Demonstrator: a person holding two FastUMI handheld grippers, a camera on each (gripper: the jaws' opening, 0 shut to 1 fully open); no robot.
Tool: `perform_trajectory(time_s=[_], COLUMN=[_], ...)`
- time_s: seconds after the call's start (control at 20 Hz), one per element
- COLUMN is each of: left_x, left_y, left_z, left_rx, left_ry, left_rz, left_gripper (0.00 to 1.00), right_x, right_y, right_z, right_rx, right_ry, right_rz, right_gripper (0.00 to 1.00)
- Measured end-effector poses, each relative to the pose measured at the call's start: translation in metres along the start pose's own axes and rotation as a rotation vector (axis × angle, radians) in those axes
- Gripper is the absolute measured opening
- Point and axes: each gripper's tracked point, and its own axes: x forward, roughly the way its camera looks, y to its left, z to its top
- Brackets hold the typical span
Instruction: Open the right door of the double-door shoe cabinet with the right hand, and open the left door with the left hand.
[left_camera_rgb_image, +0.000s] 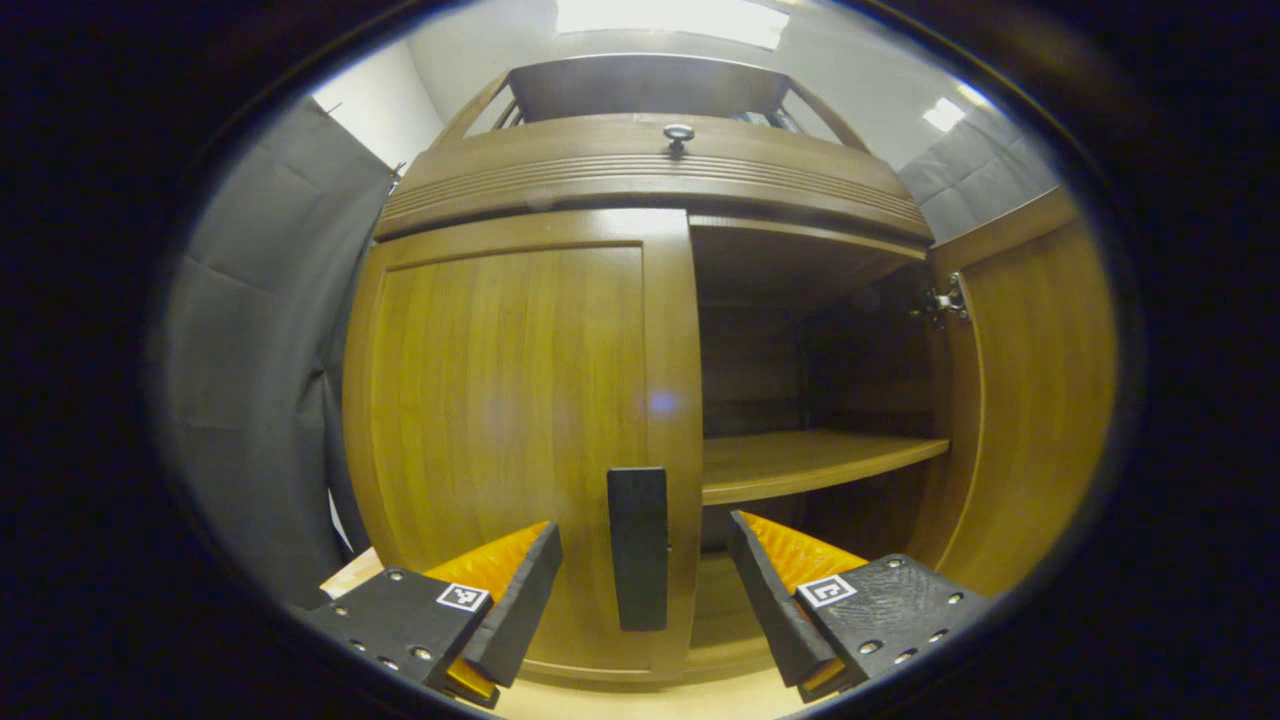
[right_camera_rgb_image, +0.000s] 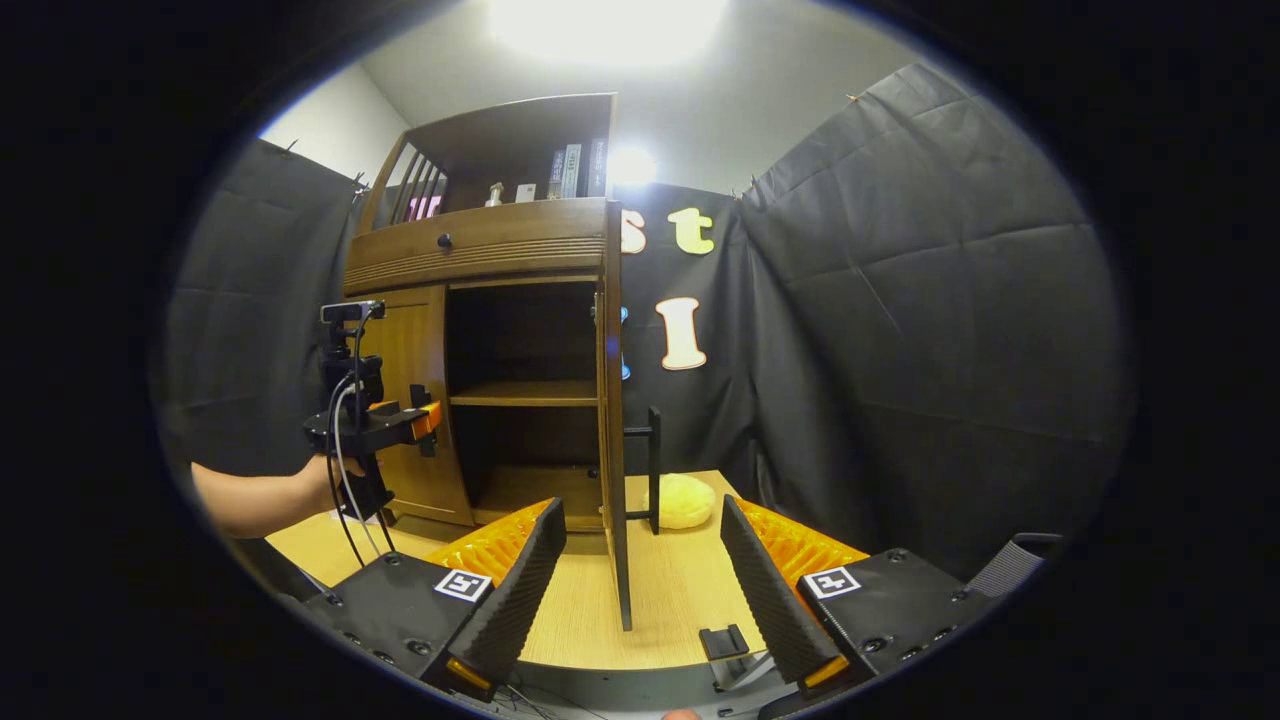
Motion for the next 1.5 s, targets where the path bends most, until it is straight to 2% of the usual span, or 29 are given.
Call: perform_trajectory(time_s=[0.1, 0.45, 0.6, 0.7, 0.9, 1.05, 1.1, 1.2, 1.3, 1.5], left_x=[0.008, 0.034, 0.035, 0.034, 0.028, 0.013, 0.006, -0.007, -0.019, -0.044], left_y=[0.003, 0.003, -0.004, -0.003, -0.002, 0.000, 0.001, 0.005, 0.008, 0.018], left_z=[-0.006, -0.030, -0.027, -0.033, -0.032, -0.030, -0.030, -0.028, -0.027, -0.024], left_rx=[0.002, -0.004, -0.010, 0.003, -0.018, -0.028, -0.032, -0.033, -0.039, -0.045], left_ry=[0.020, 0.073, 0.072, 0.101, 0.118, 0.111, 0.111, 0.109, 0.111, 0.117], left_rz=[0.007, 0.005, -0.022, -0.005, -0.005, -0.007, -0.010, -0.014, -0.019, -0.020], left_gripper=[0.99, 0.44, 0.33, 0.25, 0.19, 0.22, 0.17, 0.22, 0.17, 0.17], right_x=[-0.002, 0.001, 0.005, 0.008, 0.011, 0.014, 0.016, 0.019, 0.023, 0.027], right_y=[-0.004, -0.003, 0.003, 0.005, 0.011, 0.017, 0.020, 0.026, 0.033, 0.049], right_z=[-0.001, -0.003, -0.002, -0.001, 0.000, 0.000, 0.000, 0.001, 0.002, 0.004], right_rx=[0.004, -0.001, -0.009, -0.012, -0.001, 0.005, 0.006, 0.009, 0.010, 0.010], right_ry=[0.001, 0.009, 0.003, -0.001, -0.006, -0.010, -0.011, -0.015, -0.018, -0.024], right_rz=[-0.009, -0.012, 0.005, 0.014, 0.033, 0.048, 0.056, 0.073, 0.092, 0.129], right_gripper=[0.98, 0.97, 0.98, 0.98, 0.98, 0.97, 0.98, 0.98, 0.98, 0.98])
